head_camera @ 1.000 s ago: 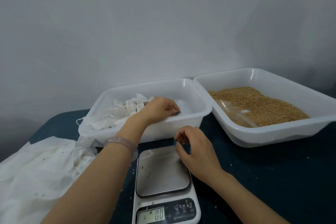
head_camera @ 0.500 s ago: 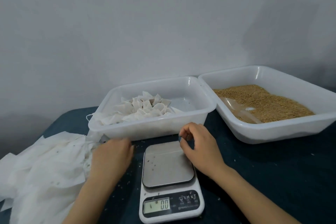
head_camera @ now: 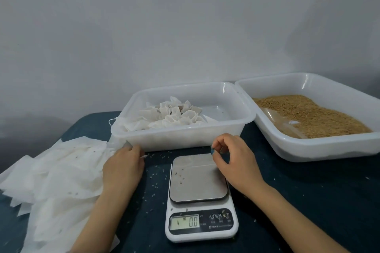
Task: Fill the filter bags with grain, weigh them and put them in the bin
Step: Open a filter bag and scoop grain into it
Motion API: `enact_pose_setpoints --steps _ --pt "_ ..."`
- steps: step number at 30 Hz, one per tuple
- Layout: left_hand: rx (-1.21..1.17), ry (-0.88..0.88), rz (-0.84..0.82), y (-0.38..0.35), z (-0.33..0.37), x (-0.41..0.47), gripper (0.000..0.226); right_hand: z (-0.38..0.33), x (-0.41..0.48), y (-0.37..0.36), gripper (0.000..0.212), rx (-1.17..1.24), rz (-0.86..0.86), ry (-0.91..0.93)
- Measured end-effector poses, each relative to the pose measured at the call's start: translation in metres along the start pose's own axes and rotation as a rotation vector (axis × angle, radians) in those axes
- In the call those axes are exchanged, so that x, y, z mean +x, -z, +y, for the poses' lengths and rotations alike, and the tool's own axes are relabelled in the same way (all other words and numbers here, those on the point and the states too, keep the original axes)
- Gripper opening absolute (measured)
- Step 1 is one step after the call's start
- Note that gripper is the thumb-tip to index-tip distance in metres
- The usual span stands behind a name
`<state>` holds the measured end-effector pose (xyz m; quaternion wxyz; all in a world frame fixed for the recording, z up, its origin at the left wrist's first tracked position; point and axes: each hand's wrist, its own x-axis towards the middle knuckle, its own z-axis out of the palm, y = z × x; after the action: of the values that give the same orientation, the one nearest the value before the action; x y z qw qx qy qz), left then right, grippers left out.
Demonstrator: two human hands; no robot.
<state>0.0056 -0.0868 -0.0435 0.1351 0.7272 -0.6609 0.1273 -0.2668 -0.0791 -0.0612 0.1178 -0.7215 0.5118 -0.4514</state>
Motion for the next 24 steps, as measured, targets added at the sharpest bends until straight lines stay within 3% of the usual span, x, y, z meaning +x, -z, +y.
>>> enact_pose_setpoints --steps 5,10,15,19,24 --pt "-0.146 -0.031 0.267 0.017 0.009 -0.006 0.008 -0.001 0.000 -0.001 0.027 -0.004 -0.017 -0.005" --pt "-0.395 0.152 0.281 0.020 0.013 -0.002 0.004 0.000 0.000 -0.001 0.024 -0.012 -0.030 -0.012" --pt "-0.979 0.267 0.369 0.033 0.018 0.000 0.013 -0.001 0.001 -0.002 0.023 -0.005 -0.029 -0.015" --pt "-1.487 0.335 0.173 0.047 0.039 0.008 0.015 -0.004 0.002 0.000 0.006 0.061 -0.030 0.036" --pt "-1.604 0.231 -0.099 0.048 0.074 0.009 0.006 -0.010 0.003 0.000 0.033 0.283 -0.041 0.007"
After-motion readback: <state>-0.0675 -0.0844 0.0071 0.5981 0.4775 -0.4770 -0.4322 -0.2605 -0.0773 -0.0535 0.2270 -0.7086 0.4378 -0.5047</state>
